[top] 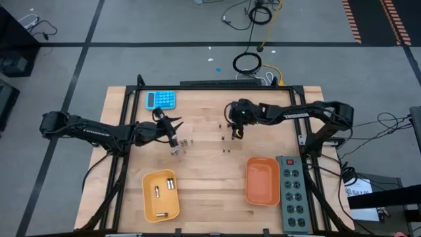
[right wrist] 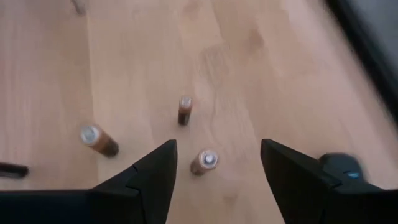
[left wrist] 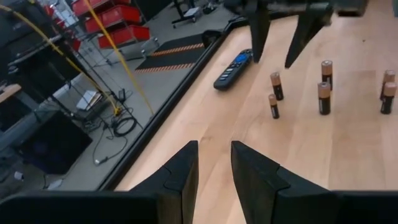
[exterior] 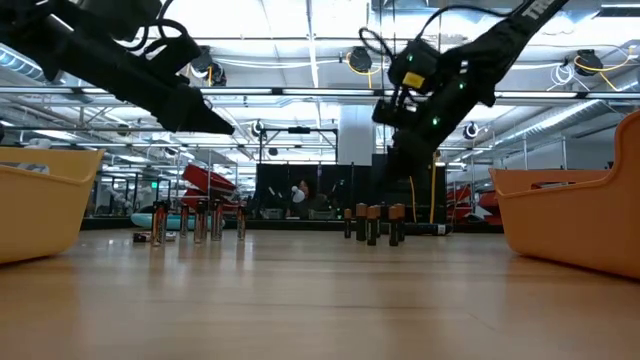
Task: Sort batteries
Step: Put the brown battery into the orange bin
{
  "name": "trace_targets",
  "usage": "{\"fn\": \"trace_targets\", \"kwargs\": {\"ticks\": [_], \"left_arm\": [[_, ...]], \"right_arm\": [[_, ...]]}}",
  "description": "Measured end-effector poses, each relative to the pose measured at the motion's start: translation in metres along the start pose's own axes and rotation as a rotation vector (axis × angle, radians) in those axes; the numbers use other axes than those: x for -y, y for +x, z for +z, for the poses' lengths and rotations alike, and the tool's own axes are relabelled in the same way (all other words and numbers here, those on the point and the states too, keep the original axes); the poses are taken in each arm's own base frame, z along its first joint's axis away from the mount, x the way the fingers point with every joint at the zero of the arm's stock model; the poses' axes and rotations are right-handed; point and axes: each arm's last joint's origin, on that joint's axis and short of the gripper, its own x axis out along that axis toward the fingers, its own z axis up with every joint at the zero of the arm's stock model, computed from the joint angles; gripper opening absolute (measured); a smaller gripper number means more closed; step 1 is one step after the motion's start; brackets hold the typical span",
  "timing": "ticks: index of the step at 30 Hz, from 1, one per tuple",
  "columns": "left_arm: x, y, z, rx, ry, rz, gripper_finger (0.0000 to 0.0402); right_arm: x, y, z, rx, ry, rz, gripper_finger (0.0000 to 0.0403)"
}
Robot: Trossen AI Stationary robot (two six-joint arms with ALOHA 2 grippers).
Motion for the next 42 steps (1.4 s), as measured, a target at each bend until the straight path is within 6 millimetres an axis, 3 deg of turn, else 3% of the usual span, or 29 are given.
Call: {"fn": "trace_targets", "kwargs": {"ticks": [17, 36, 42], "left_arm": [[0.001, 0.0, 0.001, 0.011, 0.003, -0.031, 0.0105], [0.001, 0.0, -0.002, -0.014, 0.013, -0.037, 0.0105], [0.001, 0.0, -0.002, -0.017, -0.001, -0.038, 0.0105]], "right_arm": [[0.004, 0.037, -0.024, -0.016, 0.012, 0.012, 0.0215], [0.005, 0.04, -0.036, 0.038, 0.035, 0.04, 0.0024], [0.005, 0.04, -0.036, 0.038, 0.033, 0.041, 0.0022]]}}
